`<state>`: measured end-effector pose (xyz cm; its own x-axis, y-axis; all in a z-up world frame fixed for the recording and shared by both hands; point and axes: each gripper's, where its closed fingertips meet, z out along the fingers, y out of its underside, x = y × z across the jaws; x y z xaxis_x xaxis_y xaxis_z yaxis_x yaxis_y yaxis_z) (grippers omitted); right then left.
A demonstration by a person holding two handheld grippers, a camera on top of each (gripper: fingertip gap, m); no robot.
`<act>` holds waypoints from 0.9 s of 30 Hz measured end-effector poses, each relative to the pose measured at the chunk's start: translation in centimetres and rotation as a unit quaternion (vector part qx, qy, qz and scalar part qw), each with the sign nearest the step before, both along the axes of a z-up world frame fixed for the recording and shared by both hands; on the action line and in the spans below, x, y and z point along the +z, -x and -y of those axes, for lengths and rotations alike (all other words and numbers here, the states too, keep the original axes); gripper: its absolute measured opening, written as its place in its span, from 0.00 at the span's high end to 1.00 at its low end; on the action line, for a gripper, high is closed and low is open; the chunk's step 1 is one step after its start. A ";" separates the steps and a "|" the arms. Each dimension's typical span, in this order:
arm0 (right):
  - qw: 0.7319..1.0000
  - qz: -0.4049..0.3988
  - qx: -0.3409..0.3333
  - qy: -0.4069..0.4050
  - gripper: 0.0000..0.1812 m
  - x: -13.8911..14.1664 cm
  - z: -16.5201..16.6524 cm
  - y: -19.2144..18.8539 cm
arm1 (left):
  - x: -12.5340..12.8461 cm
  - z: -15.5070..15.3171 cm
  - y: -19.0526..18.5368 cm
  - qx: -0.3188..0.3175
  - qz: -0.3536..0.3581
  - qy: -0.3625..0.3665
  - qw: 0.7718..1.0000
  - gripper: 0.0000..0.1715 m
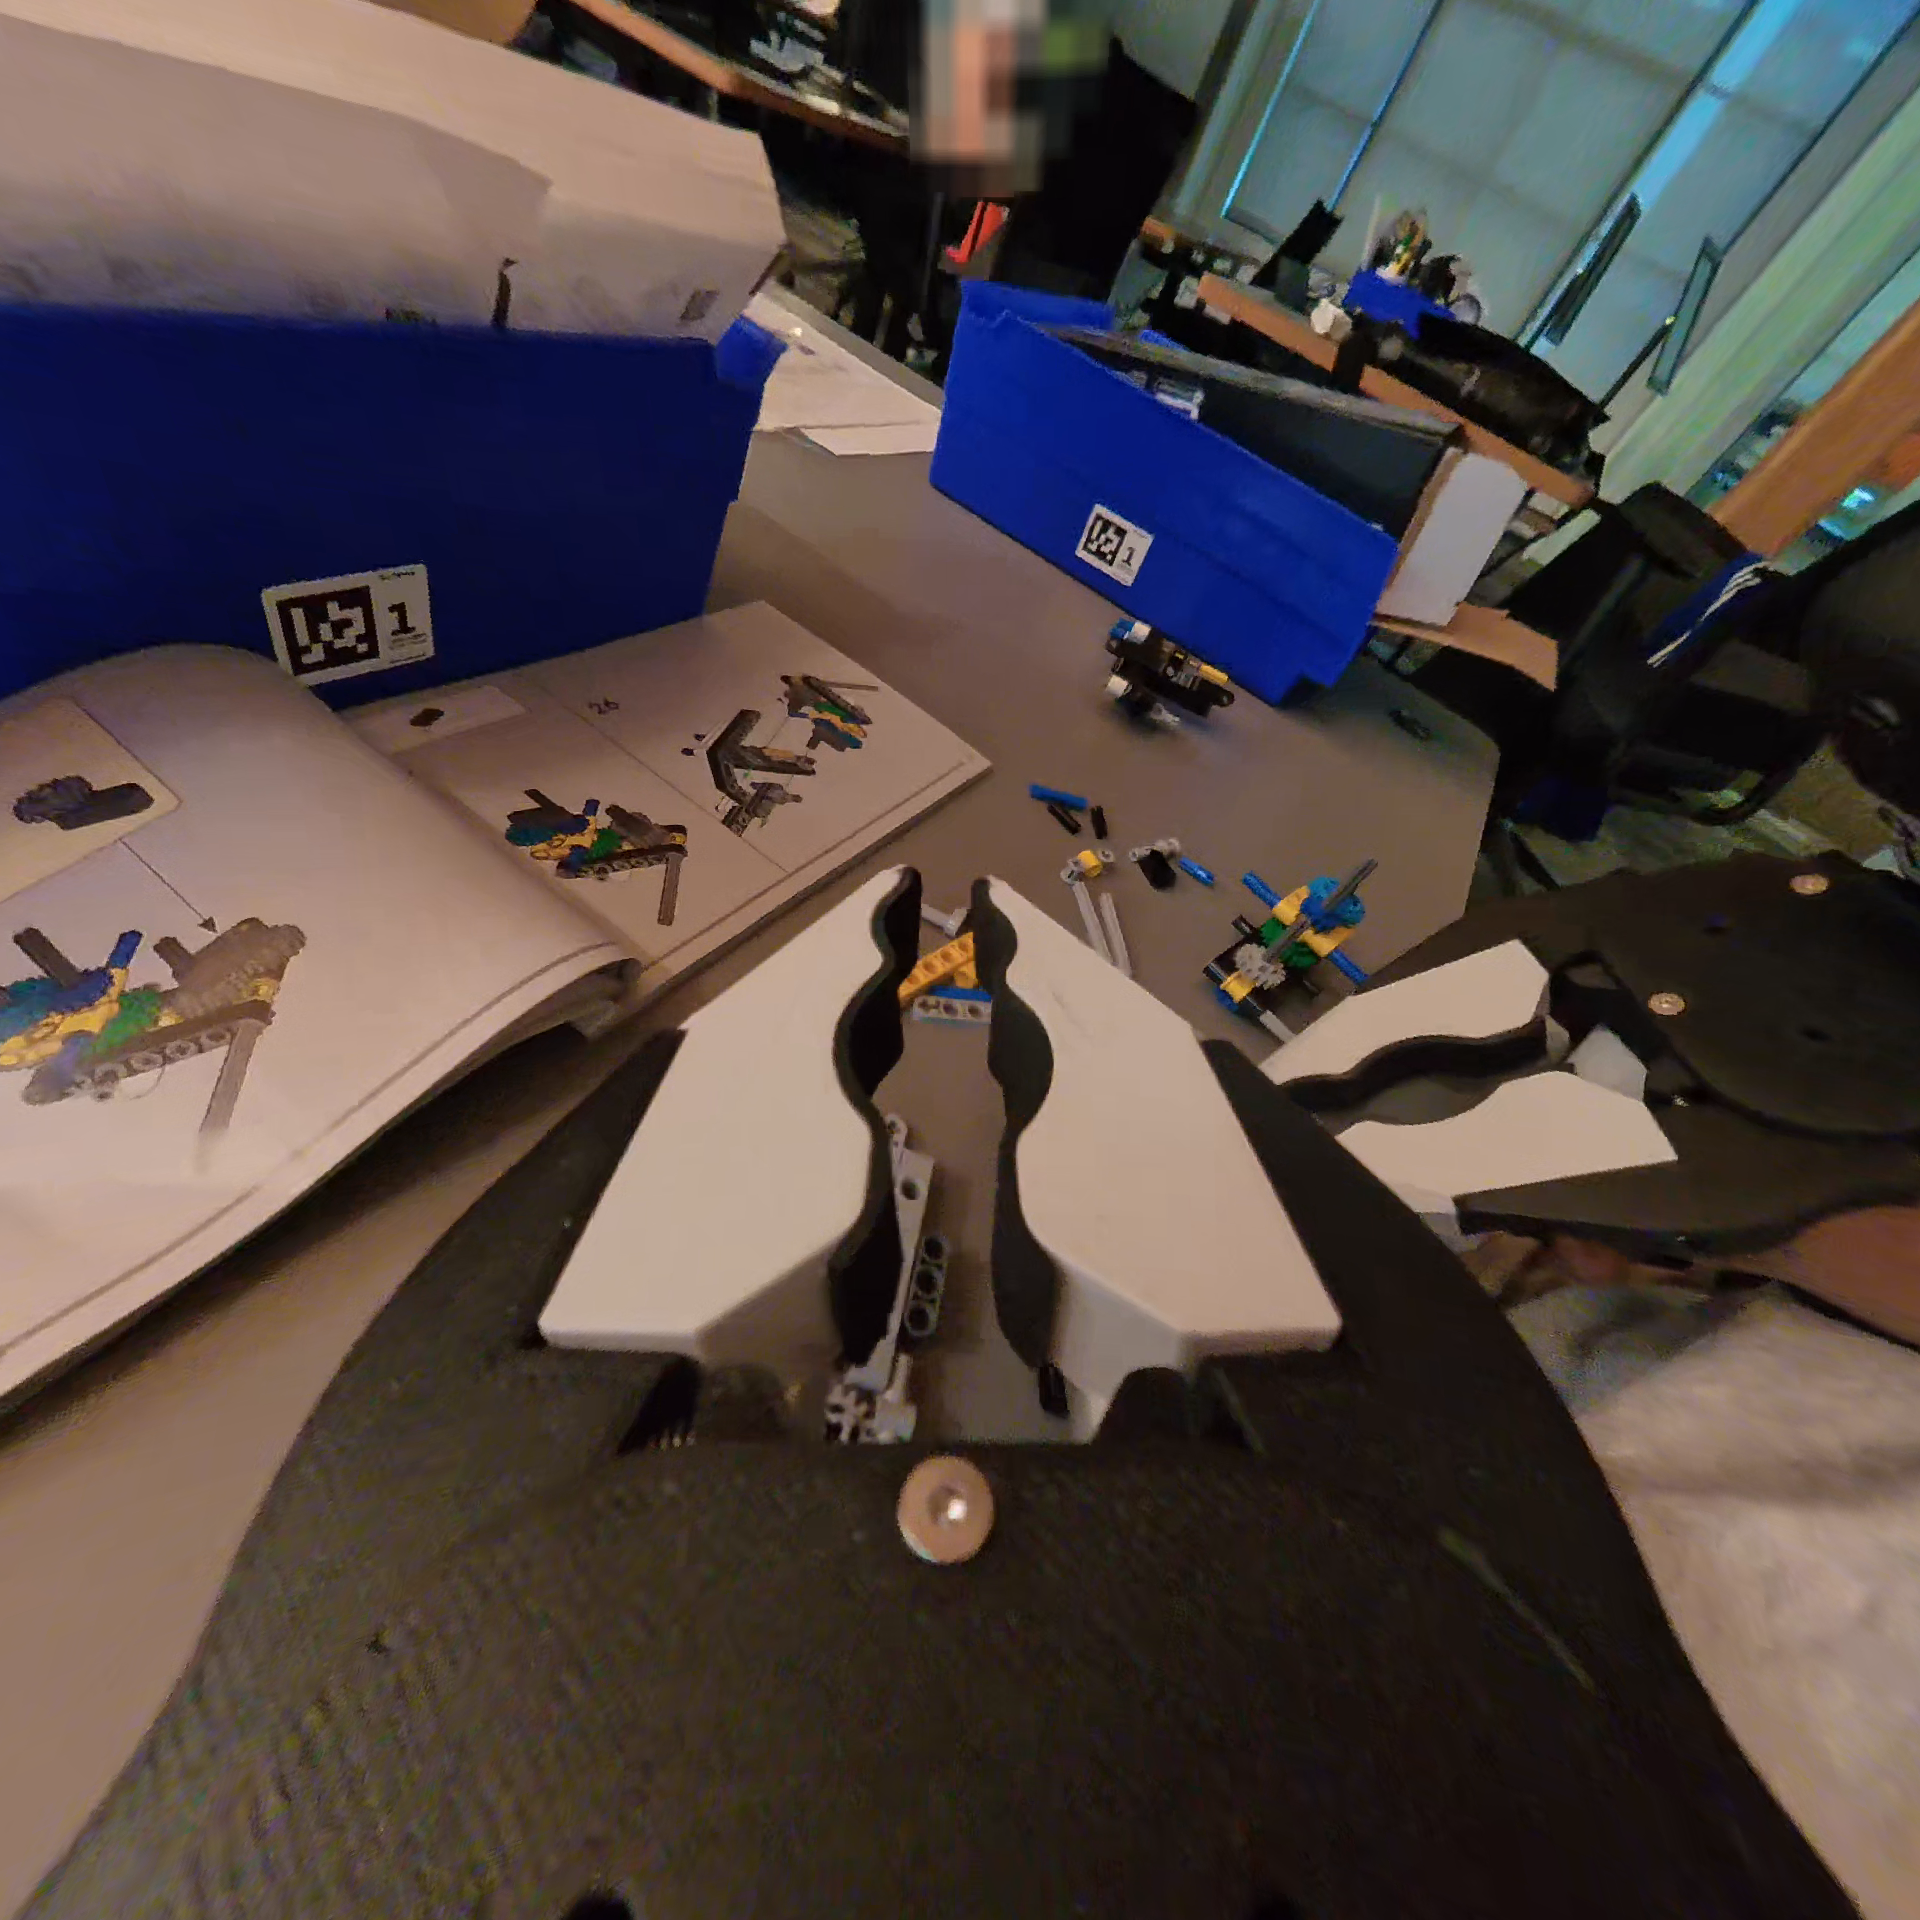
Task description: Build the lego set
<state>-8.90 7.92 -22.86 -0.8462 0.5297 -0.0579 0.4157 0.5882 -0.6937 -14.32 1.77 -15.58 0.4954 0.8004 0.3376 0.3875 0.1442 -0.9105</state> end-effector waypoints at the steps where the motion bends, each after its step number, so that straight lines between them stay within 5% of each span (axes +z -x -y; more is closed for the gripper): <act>1: 1.000 0.005 -0.006 -0.001 0.97 0.0 0.0 0.0 | 0.1 -0.2 -0.3 -0.005 -0.008 -0.004 1.000 0.96; 13: 0.991 0.031 -0.126 -0.021 0.97 -0.6 -0.8 1.4 | 0.8 3.9 -2.0 0.006 -0.025 -0.020 0.999 0.95; 27: 0.990 0.039 -0.130 -0.033 0.95 -0.8 -0.6 1.1 | 0.8 4.8 -1.8 0.016 -0.021 -0.034 0.999 0.94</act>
